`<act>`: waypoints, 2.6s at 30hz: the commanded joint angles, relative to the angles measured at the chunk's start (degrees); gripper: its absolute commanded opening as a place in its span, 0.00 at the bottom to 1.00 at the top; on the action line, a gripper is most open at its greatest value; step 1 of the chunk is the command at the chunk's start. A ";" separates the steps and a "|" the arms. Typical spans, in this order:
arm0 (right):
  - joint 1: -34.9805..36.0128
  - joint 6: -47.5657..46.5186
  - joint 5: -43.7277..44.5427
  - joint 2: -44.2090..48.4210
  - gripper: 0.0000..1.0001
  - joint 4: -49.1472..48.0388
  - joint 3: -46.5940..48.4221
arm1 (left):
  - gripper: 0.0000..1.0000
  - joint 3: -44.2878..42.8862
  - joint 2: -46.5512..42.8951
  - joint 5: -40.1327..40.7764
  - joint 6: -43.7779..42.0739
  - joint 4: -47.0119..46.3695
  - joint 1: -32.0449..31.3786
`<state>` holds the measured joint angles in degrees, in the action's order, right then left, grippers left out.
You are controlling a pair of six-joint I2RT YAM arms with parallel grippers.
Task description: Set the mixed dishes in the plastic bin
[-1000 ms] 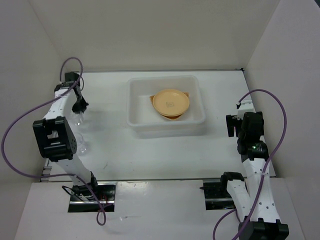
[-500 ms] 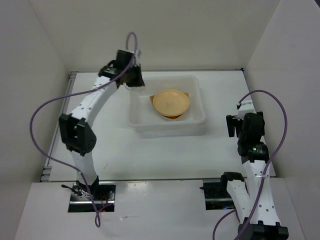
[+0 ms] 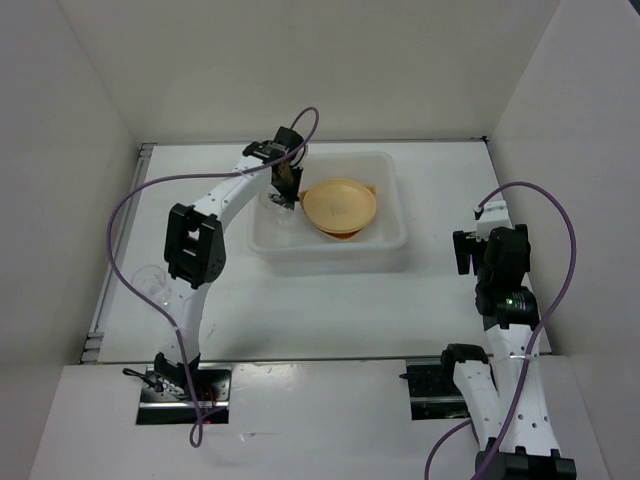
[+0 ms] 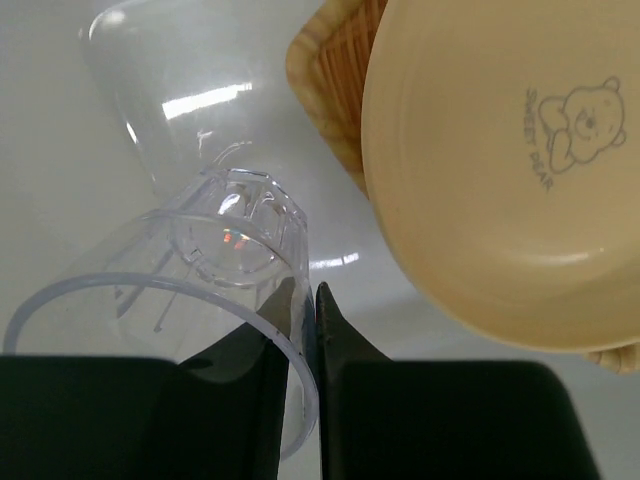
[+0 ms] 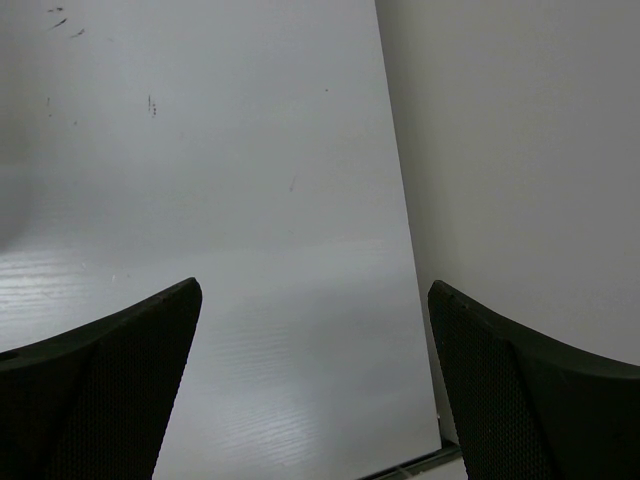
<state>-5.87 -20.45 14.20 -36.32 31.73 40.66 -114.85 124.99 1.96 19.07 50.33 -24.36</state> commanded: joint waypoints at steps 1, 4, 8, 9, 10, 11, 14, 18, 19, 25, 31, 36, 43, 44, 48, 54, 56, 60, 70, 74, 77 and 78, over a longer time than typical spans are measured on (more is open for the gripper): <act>0.42 -0.03 0.57 0.81 0.98 -2.55 -0.67 | 0.18 -6.69 3.85 2.35 -2.63 2.22 -0.07; 0.42 -0.03 0.57 0.81 0.98 -2.55 -0.67 | 0.53 -10.38 6.05 2.97 -2.63 3.37 -0.60; 0.42 -0.03 0.57 0.81 0.98 -2.55 -0.67 | 0.73 -14.34 0.54 13.83 -1.49 6.01 -3.31; 0.42 -0.03 0.57 0.81 0.98 -2.55 -0.67 | 0.73 -14.35 -2.00 17.34 -2.45 5.40 -4.28; 0.42 -0.03 0.57 0.81 0.98 -3.15 -0.67 | 0.73 -14.35 -7.34 24.95 -2.46 5.40 -4.99; 0.42 -0.03 0.57 0.81 0.98 -3.16 -1.20 | 0.81 -14.35 -10.26 28.42 -1.68 5.40 -5.00; 0.42 -0.03 0.57 0.81 0.98 -3.16 -1.20 | 1.00 -8.23 -21.43 40.38 1.75 6.62 -2.99; 0.42 -0.03 0.57 0.81 0.98 -3.16 -1.20 | 1.00 13.73 -36.35 38.58 8.94 5.31 3.42; 0.94 -0.03 0.57 0.81 0.98 -3.16 -1.20 | 1.00 16.82 -38.22 36.21 11.40 6.35 4.66; 1.56 -0.03 0.57 -0.94 0.98 -3.78 -1.20 | 1.00 38.09 -53.44 24.69 27.76 7.51 18.72; 2.70 -0.03 0.57 -2.53 0.98 -3.78 -1.20 | 1.00 52.08 -55.38 18.25 33.39 1.20 26.46; 2.70 -0.03 0.57 -2.53 0.98 -3.78 -1.20 | 1.00 54.11 -50.38 20.90 32.18 -2.15 29.89; 2.70 -0.03 0.57 -2.53 0.98 -3.78 -1.20 | 1.00 54.64 -41.86 16.59 29.53 -7.43 34.99; 2.18 -0.03 0.57 -2.53 0.98 -3.78 -1.20 | 1.00 54.64 -41.32 16.07 29.53 -7.43 35.60; 2.18 -0.03 0.04 -2.53 0.98 -3.78 -1.20 | 0.96 56.48 -40.00 14.13 29.53 -9.63 36.22; 2.18 -0.03 0.04 -2.53 0.98 -3.78 -1.73 | 0.62 59.47 -37.72 12.11 28.22 -11.47 36.84; 2.18 -0.03 0.04 -2.01 0.98 -3.78 -1.73 | 0.29 59.48 -37.71 10.70 27.51 -10.96 37.46; 2.18 -0.03 0.04 -2.01 0.98 -3.78 -1.73 | 0.00 57.29 -41.13 10.18 28.92 -9.46 37.46; 1.65 -0.56 -0.49 -2.01 0.98 -3.25 -1.73 | 0.00 40.95 -43.63 -39.58 24.89 -35.80 32.90; 1.65 -0.56 -0.49 -2.01 0.98 -3.25 -1.73 | 0.01 23.04 -35.09 -37.93 6.46 -23.30 20.69; 1.65 -0.56 -0.49 -2.01 0.98 -3.25 -1.73 | 0.02 15.10 -29.55 -27.84 -2.71 -9.32 13.48; 1.65 -0.56 -0.49 -1.48 0.98 -3.25 -1.73 | 0.02 14.57 -28.50 -25.71 -3.59 -7.89 10.94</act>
<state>-3.92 -20.69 14.09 -38.89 30.83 39.70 -96.55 94.43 -26.65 26.94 31.24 -9.56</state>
